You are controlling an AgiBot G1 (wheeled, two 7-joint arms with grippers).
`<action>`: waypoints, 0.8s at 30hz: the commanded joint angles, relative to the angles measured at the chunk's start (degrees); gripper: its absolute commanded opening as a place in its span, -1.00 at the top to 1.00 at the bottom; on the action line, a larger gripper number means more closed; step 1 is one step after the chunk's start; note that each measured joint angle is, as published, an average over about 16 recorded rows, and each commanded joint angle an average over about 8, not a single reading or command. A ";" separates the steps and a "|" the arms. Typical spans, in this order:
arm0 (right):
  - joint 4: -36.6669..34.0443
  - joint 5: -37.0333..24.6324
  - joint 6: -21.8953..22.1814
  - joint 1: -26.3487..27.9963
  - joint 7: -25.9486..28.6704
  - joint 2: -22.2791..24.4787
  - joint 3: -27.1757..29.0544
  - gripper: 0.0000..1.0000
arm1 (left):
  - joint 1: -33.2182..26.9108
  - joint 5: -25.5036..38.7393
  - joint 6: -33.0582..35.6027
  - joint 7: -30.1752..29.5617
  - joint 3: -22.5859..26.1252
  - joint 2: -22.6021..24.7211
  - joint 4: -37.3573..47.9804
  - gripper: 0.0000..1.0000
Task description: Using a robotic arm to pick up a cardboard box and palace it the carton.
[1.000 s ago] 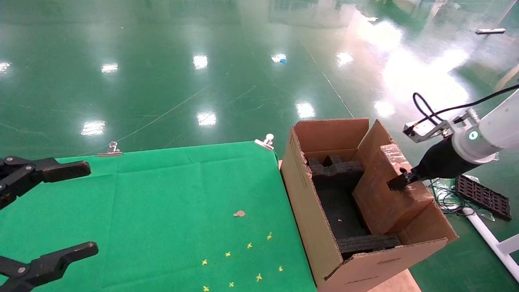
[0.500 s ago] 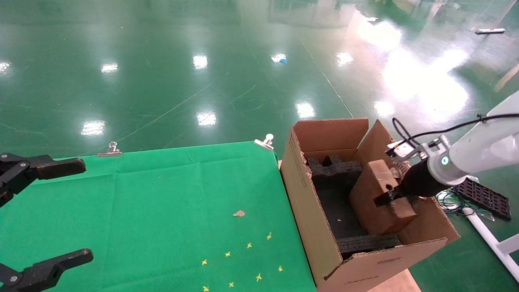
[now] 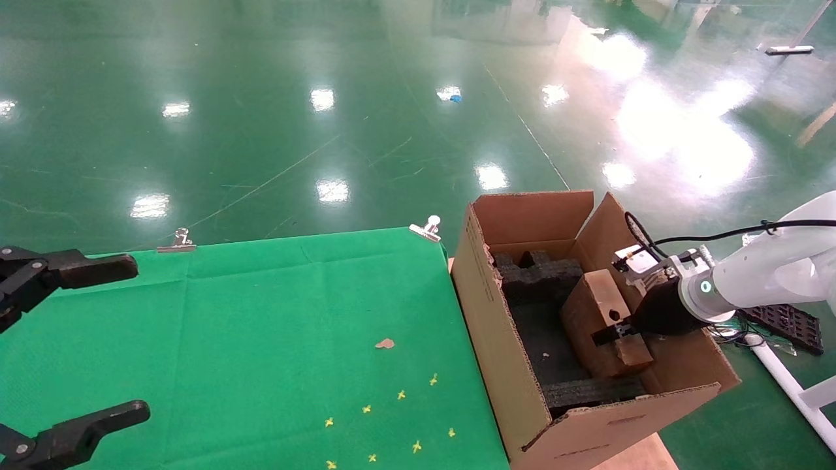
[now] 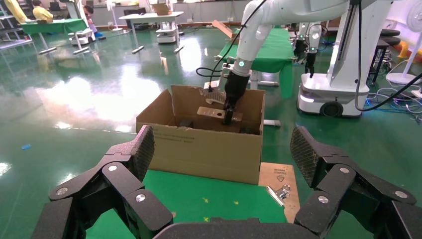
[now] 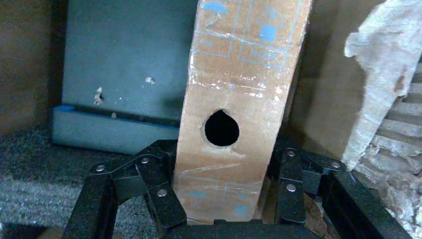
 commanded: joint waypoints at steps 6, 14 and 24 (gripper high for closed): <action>-1.12 0.16 -0.33 0.65 -1.96 -0.20 0.14 -1.00 | 0.00 -0.01 -0.01 0.01 0.02 -0.01 0.00 -1.00; -2.36 -0.57 -1.02 2.04 -2.46 -0.76 -0.34 -1.00 | -0.01 -0.02 -0.01 0.02 0.03 -0.01 0.00 -1.00; -3.26 -1.54 -1.54 3.41 -2.45 -1.35 -1.01 -1.00 | -0.01 -0.04 -0.02 0.03 0.06 -0.02 0.00 -1.00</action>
